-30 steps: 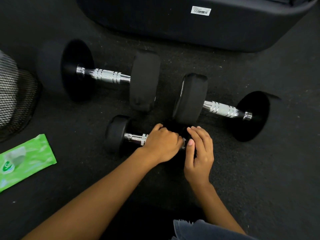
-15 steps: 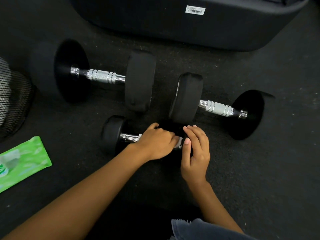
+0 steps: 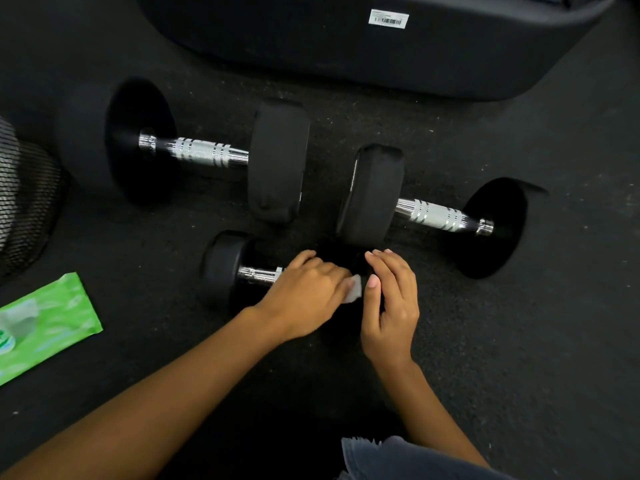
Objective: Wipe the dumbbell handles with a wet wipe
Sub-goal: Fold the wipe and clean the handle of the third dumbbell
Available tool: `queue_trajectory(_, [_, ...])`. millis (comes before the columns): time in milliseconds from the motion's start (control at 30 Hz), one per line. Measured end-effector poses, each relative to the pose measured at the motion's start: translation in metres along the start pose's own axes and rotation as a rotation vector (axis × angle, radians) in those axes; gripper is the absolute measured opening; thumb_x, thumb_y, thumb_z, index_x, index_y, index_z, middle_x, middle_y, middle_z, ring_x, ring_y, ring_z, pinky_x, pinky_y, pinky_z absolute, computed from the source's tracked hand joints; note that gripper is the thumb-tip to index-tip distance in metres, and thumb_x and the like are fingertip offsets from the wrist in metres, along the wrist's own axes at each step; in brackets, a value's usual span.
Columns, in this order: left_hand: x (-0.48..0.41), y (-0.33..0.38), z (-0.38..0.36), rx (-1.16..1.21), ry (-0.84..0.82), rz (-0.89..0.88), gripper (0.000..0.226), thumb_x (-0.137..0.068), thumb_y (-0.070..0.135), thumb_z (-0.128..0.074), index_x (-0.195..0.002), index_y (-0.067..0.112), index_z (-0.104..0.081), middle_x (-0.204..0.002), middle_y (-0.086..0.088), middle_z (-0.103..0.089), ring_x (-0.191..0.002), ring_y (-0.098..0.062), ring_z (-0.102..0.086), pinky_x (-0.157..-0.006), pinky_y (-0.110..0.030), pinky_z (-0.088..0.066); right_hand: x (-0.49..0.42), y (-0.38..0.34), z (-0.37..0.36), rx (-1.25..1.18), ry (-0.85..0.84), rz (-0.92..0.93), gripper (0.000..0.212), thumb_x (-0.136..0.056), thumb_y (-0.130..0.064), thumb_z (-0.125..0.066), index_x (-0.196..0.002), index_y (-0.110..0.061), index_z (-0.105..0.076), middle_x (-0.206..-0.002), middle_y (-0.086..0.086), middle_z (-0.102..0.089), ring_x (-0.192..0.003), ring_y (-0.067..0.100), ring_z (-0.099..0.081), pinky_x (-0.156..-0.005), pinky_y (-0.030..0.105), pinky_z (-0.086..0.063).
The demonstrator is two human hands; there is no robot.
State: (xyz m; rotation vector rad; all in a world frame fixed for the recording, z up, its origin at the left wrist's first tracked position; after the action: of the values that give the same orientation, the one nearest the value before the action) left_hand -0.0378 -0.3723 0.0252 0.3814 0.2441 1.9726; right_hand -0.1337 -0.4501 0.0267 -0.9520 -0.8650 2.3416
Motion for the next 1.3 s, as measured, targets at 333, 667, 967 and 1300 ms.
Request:
queue_trajectory(333, [-0.024, 0.015, 0.004, -0.123, -0.117, -0.036, 0.042, -0.1, 0.028, -0.021, -0.103, 0.013, -0.06, -0.102, -0.005, -0.066, -0.095, -0.027, -0.061, -0.092, -0.039, -0.036, -0.002, -0.001, 0.0, -0.003, 0.005, -0.01, 0.034, -0.094, -0.016, -0.039, -0.112, 0.0, -0.063, -0.116, 0.011, -0.061, -0.119, 0.021, -0.051, -0.101, 0.039, -0.041])
queue_trajectory(667, [0.019, 0.008, -0.001, 0.113, 0.405, -0.178, 0.028, -0.081, 0.024, -0.052, -0.1, 0.008, -0.067, -0.102, -0.003, -0.067, -0.098, -0.017, -0.059, -0.104, -0.031, -0.031, -0.002, -0.002, 0.0, 0.002, -0.006, -0.024, 0.033, -0.094, -0.015, -0.04, -0.114, 0.0, -0.063, -0.117, 0.01, -0.061, -0.119, 0.02, -0.05, -0.102, 0.034, -0.04])
queue_trajectory(967, [0.027, -0.001, 0.002, 0.072, 0.482, -0.244, 0.013, -0.076, 0.007, -0.059, -0.089, 0.009, -0.061, -0.098, -0.005, -0.063, -0.096, -0.016, -0.05, -0.104, -0.031, -0.029, -0.002, -0.002, 0.0, 0.009, -0.006, -0.026, 0.034, -0.094, -0.016, -0.04, -0.114, 0.0, -0.063, -0.117, 0.009, -0.061, -0.12, 0.019, -0.05, -0.102, 0.036, -0.041])
queue_trajectory(1300, [0.023, 0.004, -0.004, 0.09, 0.475, -0.257, 0.012, -0.078, 0.004, -0.052, -0.086, 0.007, -0.06, -0.091, -0.007, -0.062, -0.09, -0.018, -0.049, -0.106, -0.029, -0.028, -0.002, -0.001, 0.0, 0.01, 0.003, -0.011, 0.034, -0.094, -0.016, -0.04, -0.113, 0.001, -0.063, -0.116, 0.01, -0.062, -0.119, 0.021, -0.051, -0.101, 0.037, -0.041])
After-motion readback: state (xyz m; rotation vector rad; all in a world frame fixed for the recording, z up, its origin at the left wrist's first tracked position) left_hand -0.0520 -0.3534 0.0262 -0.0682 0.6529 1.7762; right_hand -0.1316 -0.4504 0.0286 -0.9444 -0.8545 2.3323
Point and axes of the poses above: each hand's wrist, its own x-axis away from the middle knuckle, its own z-axis out of the back of the hand, y = z × x, the point moved 5 cm from there along -x, towards the middle knuckle
